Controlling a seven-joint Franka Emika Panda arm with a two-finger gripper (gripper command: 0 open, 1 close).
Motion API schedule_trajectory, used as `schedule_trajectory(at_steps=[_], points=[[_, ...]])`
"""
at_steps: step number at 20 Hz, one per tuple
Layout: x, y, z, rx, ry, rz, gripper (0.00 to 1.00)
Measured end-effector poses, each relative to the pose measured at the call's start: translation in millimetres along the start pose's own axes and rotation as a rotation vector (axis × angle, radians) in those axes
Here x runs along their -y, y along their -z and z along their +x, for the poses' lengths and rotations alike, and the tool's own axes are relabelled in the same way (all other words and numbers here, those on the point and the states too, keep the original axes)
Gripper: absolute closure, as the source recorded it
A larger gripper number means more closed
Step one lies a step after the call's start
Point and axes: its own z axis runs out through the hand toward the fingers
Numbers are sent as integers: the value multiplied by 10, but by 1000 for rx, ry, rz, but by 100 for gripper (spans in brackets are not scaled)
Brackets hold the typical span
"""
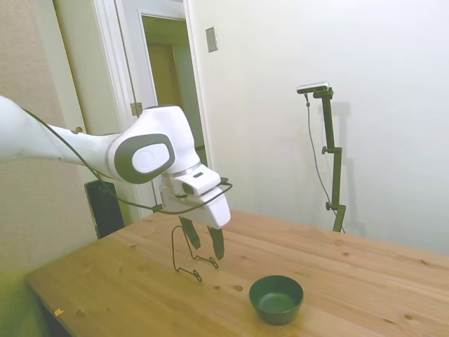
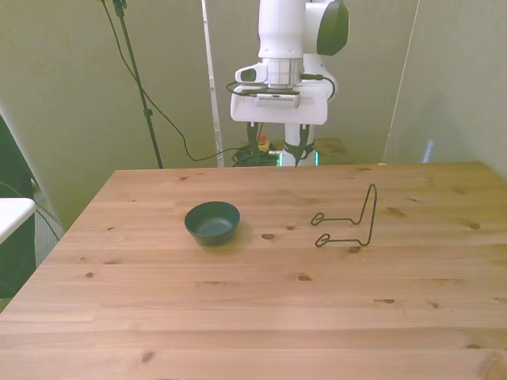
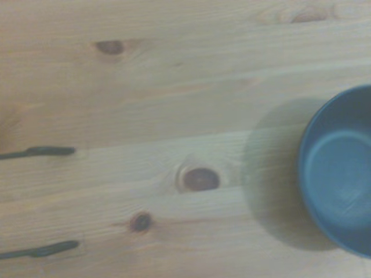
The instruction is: Load the bowl
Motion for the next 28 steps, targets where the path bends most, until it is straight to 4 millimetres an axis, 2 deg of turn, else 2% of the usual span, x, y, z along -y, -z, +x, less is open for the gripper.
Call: schedule_trajectory(at_steps=[2, 6, 9, 16, 25, 26, 28], points=[[33, -82, 202, -1, -3, -21, 0], [71, -373, 614, 15, -16, -54, 0], [104, -568, 780, 26, -23, -76, 0], [195, -1027, 778, 42, -5, -124, 0], [352, -1048, 685, -15, -1, -163, 0], [346, -1066, 687, -17, -4, -170, 100], [313, -1131, 706, -12, -14, -182, 100]])
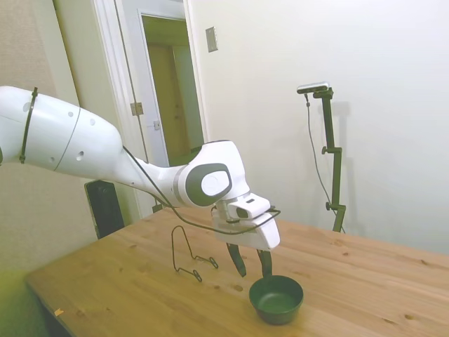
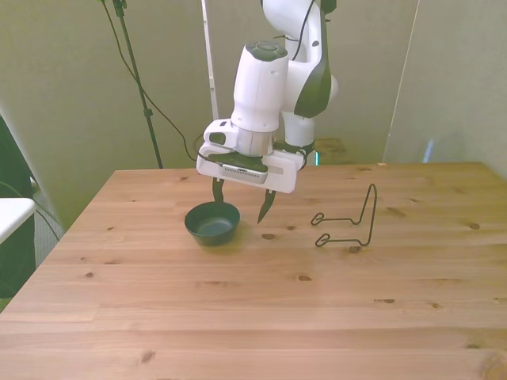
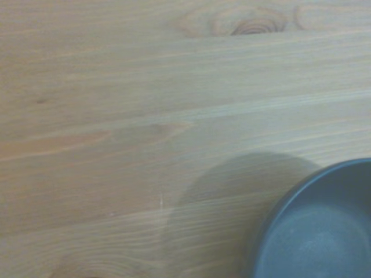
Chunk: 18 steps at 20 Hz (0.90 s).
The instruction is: Load the bowl
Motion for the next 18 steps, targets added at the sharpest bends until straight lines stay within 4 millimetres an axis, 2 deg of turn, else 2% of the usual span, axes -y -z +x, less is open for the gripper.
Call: schedule_trajectory(at_steps=[5, 18], points=[[-70, -153, 62, 12, -17, -23, 100], [-28, -146, 27, 12, -19, -22, 100]])
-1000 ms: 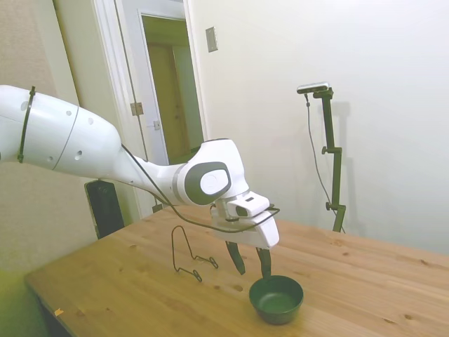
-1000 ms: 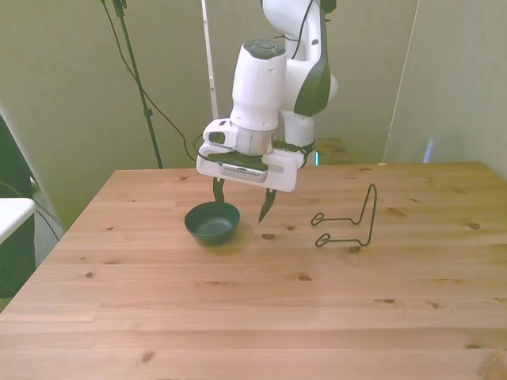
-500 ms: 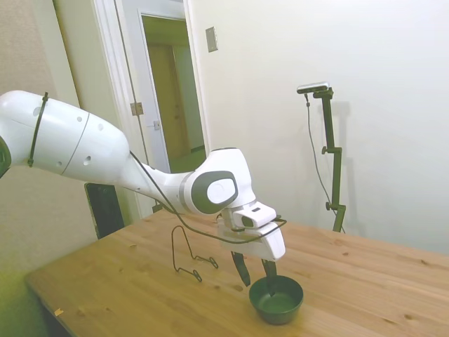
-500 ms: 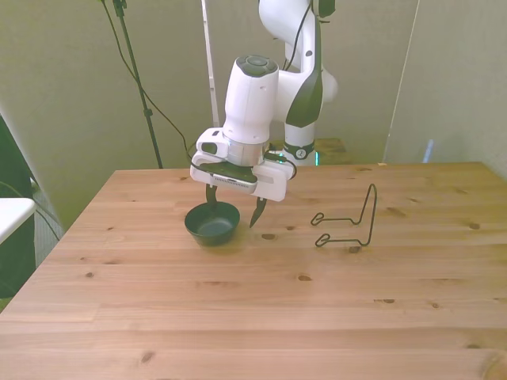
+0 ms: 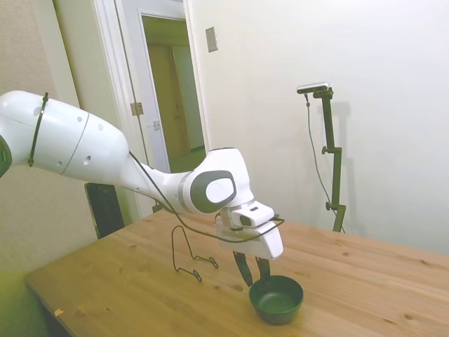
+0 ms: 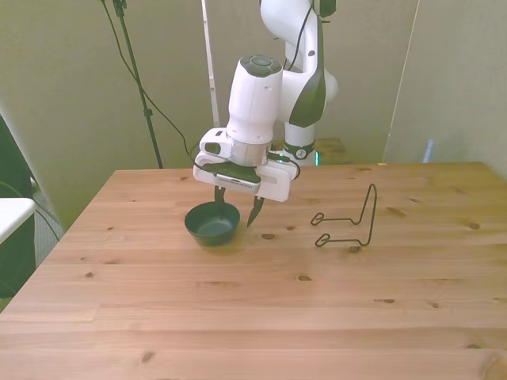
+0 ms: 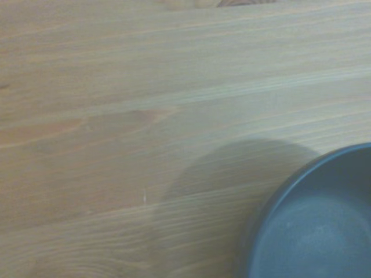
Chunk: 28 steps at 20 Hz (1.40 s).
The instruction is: Load the bowl
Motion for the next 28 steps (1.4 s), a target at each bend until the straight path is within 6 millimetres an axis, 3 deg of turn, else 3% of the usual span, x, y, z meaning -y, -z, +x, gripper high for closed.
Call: schedule_trajectory(at_steps=[23, 25, 28], points=[[50, 22, -47, 1, 4, 1, 100], [61, 115, -74, 0, 7, 12, 100], [61, 562, -208, -3, 21, 57, 100]])
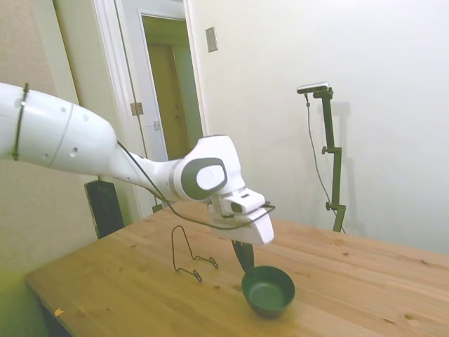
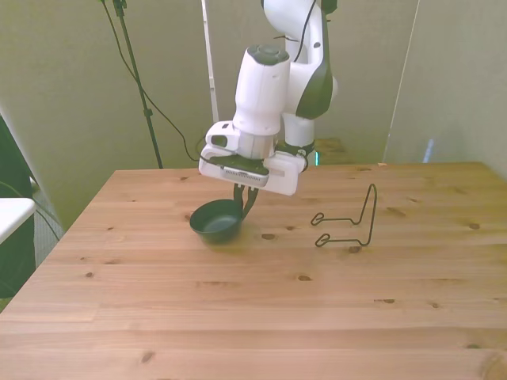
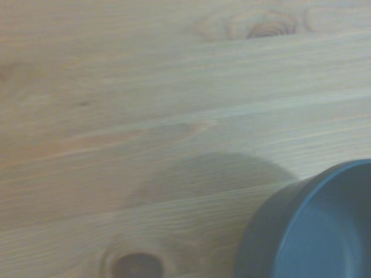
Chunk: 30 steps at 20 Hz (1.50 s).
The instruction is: Load the bowl
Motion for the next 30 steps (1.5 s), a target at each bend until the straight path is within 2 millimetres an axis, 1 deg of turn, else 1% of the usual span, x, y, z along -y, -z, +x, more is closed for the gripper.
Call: schedule_trajectory(at_steps=[2, 3, 5, 7, 9, 14, 18, 21, 23, 26, 30], points=[[10, 391, -176, 5, 20, 47, 100], [16, 580, -299, 13, 34, 75, 100], [18, 879, -561, 61, 73, 145, 100], [-15, 1083, -749, 127, 113, 220, 100], [-65, 1176, -812, 199, 144, 298, 100], [-189, 1116, -767, 352, 180, 415, 100], [-222, 1132, -718, 416, 168, 504, 100], [-260, 1085, -603, 450, 136, 555, 100], [-289, 996, -523, 499, 128, 583, 100], [-254, 861, -435, 575, 122, 622, 100], [-126, 731, -412, 635, 123, 646, 100]])
